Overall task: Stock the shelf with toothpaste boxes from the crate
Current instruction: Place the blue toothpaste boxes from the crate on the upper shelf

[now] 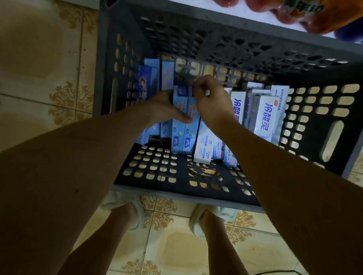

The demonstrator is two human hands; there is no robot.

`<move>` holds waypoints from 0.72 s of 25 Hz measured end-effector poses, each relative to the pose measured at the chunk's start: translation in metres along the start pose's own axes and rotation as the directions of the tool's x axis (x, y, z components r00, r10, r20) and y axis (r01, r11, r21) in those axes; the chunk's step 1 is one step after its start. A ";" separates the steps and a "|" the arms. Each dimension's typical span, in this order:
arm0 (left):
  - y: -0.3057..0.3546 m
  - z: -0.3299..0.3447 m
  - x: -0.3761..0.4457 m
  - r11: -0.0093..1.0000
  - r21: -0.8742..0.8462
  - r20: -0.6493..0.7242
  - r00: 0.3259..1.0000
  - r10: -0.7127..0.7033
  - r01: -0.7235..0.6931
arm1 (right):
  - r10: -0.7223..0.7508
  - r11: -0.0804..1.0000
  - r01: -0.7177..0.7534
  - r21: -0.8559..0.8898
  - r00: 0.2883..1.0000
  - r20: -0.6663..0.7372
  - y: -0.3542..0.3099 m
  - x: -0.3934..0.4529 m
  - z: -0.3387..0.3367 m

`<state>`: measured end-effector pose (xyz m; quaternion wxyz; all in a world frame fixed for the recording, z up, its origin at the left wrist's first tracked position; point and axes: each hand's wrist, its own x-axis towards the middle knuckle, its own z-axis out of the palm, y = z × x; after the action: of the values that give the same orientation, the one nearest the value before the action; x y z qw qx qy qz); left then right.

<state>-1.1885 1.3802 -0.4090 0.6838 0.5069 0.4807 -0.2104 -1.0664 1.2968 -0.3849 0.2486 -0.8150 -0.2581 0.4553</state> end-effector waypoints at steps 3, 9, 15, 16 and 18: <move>0.001 0.010 -0.007 0.998 -0.011 -0.045 0.997 0.060 -0.060 | 0.166 0.981 -0.167 0.095 0.986 0.017 0.005 -0.004 -0.004; -0.013 0.045 -0.061 0.900 0.287 -0.163 0.908 0.385 -0.330 | 0.543 0.706 -0.629 0.326 0.776 0.322 -0.010 -0.032 -0.044; 0.004 0.070 -0.126 0.350 0.701 0.088 0.563 0.822 -0.621 | 0.559 0.441 -0.867 0.233 0.468 0.685 -0.037 -0.084 -0.075; 0.008 0.067 -0.134 0.273 0.724 0.127 0.511 0.850 -0.634 | 0.511 0.439 -0.861 0.257 0.474 0.717 -0.040 -0.090 -0.078; 0.017 0.059 -0.149 0.201 0.744 0.169 0.472 0.865 -0.637 | 0.436 0.458 -0.834 0.307 0.512 0.740 -0.045 -0.101 -0.085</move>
<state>-1.2161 1.3043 -0.2693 0.3548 0.9237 0.1317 0.0604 -1.0467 1.2506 -0.2544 0.2177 -0.5373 0.1966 0.7907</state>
